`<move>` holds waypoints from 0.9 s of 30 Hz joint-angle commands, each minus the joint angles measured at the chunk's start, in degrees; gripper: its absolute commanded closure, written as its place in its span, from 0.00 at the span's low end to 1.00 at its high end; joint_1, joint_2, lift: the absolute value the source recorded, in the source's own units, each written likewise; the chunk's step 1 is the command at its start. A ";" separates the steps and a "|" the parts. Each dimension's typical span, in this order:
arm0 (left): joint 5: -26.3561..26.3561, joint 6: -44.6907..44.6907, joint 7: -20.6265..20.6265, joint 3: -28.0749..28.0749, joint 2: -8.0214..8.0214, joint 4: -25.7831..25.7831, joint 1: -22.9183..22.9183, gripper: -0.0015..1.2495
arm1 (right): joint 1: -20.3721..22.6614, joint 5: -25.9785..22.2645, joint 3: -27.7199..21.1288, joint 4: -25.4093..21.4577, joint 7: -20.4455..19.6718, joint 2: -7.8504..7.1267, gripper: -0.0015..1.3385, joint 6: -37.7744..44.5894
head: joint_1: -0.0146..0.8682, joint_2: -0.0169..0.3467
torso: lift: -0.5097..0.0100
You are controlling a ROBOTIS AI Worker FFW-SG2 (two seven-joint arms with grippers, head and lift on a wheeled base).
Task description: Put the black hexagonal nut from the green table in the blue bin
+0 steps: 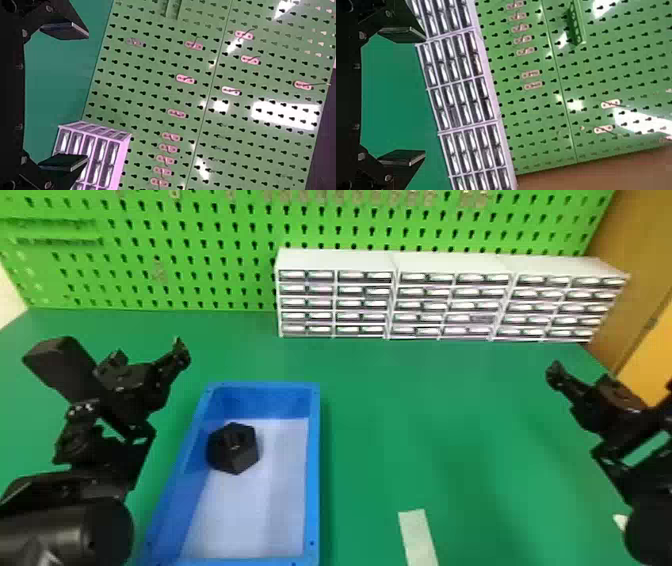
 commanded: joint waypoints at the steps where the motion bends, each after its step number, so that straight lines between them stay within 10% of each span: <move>1: 0.25 0.00 0.07 0.04 0.00 0.00 -0.26 0.15 | -0.02 -1.30 -0.77 0.00 0.00 0.33 0.20 -0.09 | 0.80 0.07 | 0.79; 27: -0.19 0.18 0.07 2.15 0.00 0.18 0.18 0.15 | -1.16 -7.01 1.51 4.40 0.00 -1.70 0.20 0.53 | 0.80 0.07 | 0.79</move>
